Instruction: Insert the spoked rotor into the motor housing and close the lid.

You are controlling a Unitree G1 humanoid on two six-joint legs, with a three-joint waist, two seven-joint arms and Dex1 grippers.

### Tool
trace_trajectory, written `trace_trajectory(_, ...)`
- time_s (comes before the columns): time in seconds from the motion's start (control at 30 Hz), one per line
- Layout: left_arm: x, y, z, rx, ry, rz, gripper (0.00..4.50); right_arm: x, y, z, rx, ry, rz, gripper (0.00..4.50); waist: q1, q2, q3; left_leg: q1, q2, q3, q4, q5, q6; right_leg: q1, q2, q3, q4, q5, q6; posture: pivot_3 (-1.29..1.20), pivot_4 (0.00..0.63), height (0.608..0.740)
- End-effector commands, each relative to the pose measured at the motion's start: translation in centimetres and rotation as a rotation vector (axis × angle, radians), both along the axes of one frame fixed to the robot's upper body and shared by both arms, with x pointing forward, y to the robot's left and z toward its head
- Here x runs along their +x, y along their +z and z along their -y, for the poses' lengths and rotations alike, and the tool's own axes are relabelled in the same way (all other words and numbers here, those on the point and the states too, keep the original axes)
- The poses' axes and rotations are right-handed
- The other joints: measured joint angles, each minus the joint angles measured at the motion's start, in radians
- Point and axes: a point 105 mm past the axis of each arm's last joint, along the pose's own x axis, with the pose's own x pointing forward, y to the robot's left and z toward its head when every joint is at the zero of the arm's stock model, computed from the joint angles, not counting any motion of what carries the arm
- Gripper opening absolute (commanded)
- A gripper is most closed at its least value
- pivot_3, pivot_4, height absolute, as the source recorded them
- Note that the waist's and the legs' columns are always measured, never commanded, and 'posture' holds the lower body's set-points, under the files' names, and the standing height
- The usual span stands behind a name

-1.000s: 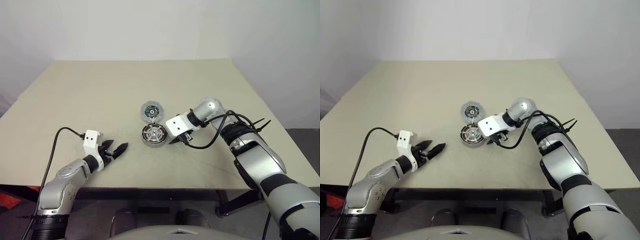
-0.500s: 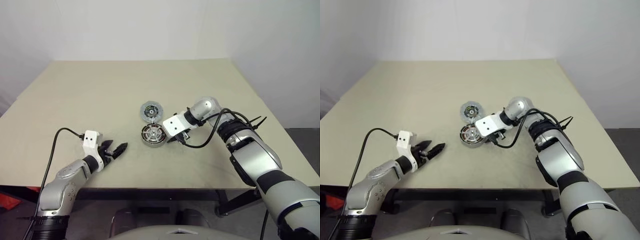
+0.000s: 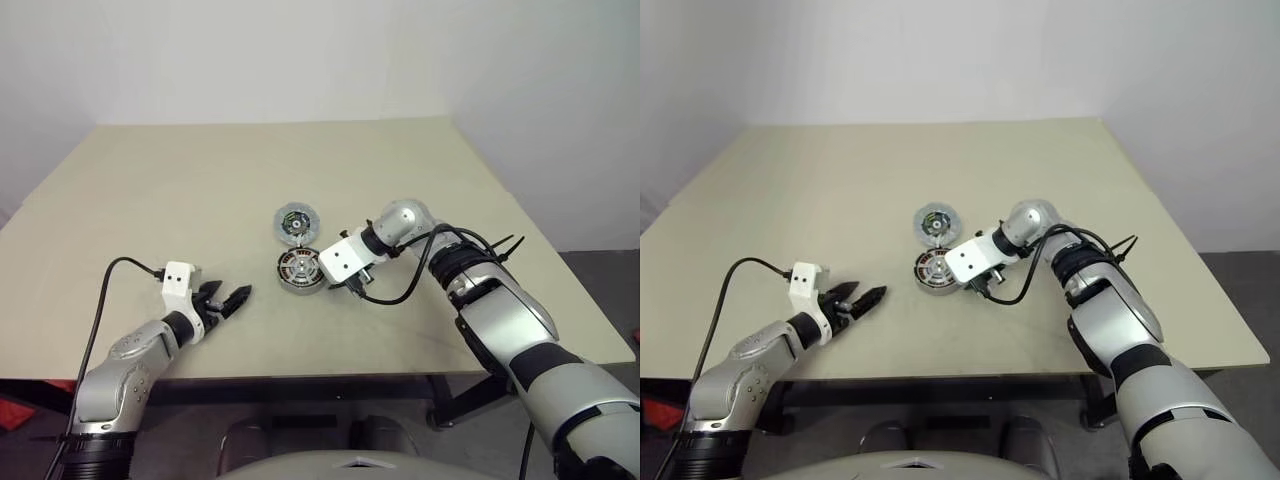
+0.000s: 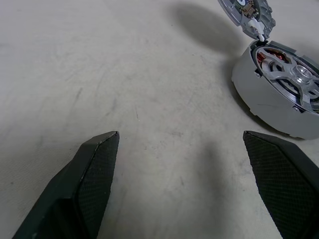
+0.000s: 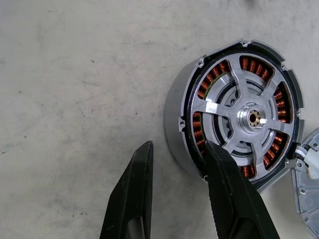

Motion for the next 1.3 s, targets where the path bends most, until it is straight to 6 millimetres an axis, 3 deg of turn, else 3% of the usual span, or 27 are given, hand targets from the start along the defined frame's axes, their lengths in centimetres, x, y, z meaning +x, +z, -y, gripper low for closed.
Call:
trace_trajectory(0.03, -0.1, 0.1, 0.0, 0.006, -0.001, 0.005, 4.25, -0.1, -0.4, -0.4, -0.021, 0.011, 0.009, 1.21, 0.000, 0.000, 0.000, 0.000, 0.001, 0.000, 0.000, 0.000, 0.000, 0.000, 0.001, 0.000, 0.000, 0.000, 0.000, 0.00, 0.000, 0.740)
trace_trajectory(0.1, -0.1, 0.1, 0.0, 0.007, 0.001, 0.005, 4.25, 0.1, -0.3, -0.5, -0.017, 0.010, 0.016, 0.56, 0.000, 0.000, 0.000, 0.001, 0.001, 0.000, 0.000, 0.000, -0.001, 0.000, 0.002, 0.000, 0.000, 0.000, 0.000, 0.00, 0.000, 0.740)
trace_trajectory(0.2, 0.0, 0.1, 0.0, 0.007, 0.002, 0.006, 4.25, 0.3, 0.0, -0.6, -0.007, 0.004, 0.030, 0.01, -0.002, 0.000, -0.001, 0.002, 0.003, 0.000, 0.000, 0.000, -0.001, 0.000, 0.004, 0.001, 0.000, 0.001, -0.001, 0.00, 0.000, 0.740)
trace_trajectory(0.63, 0.1, 0.0, 0.1, 0.010, 0.007, 0.007, 4.25, 1.4, 0.8, -0.8, 0.053, -0.091, 0.037, 0.01, -0.003, 0.000, -0.001, 0.002, 0.003, 0.000, 0.000, 0.001, -0.001, 0.000, 0.006, 0.003, 0.000, 0.001, -0.001, 0.00, 0.000, 0.740)
trace_trajectory(0.77, 0.0, -0.1, 0.2, 0.007, 0.011, 0.005, 4.25, 0.9, 1.9, -1.6, 0.147, -0.178, -0.132, 0.01, -0.007, 0.000, 0.000, 0.002, 0.003, 0.000, 0.000, 0.001, -0.001, 0.000, 0.006, 0.003, 0.000, 0.000, 0.000, 0.00, 0.000, 0.740)
trace_trajectory(0.9, -0.1, -0.3, 0.3, 0.003, 0.015, 0.003, 4.25, -0.7, 2.5, -0.9, 0.147, -0.199, -0.292, 0.01, 0.003, 0.000, 0.000, 0.001, 0.004, 0.000, 0.000, 0.001, -0.001, 0.000, 0.006, 0.003, 0.000, 0.003, -0.005, 0.00, 0.000, 0.740)
trace_trajectory(1.1, -0.4, -0.5, 0.5, -0.003, 0.020, 0.001, 4.25, -1.7, 3.1, -0.4, 0.141, -0.312, -0.420, 0.01, 0.009, 0.001, 0.001, -0.002, 0.004, 0.000, -0.001, 0.001, -0.001, -0.001, 0.007, 0.003, -0.002, 0.002, -0.005, 0.00, 0.000, 0.740)
trace_trajectory(1.3, -0.6, -0.6, 0.8, -0.009, 0.022, -0.002, 4.25, -1.8, 3.5, -1.5, 0.172, -0.488, -0.521, 0.01, 0.007, 0.001, 0.001, -0.001, 0.004, 0.000, -0.001, 0.001, -0.002, -0.001, 0.007, 0.003, -0.002, 0.001, -0.003, 0.00, 0.000, 0.740)
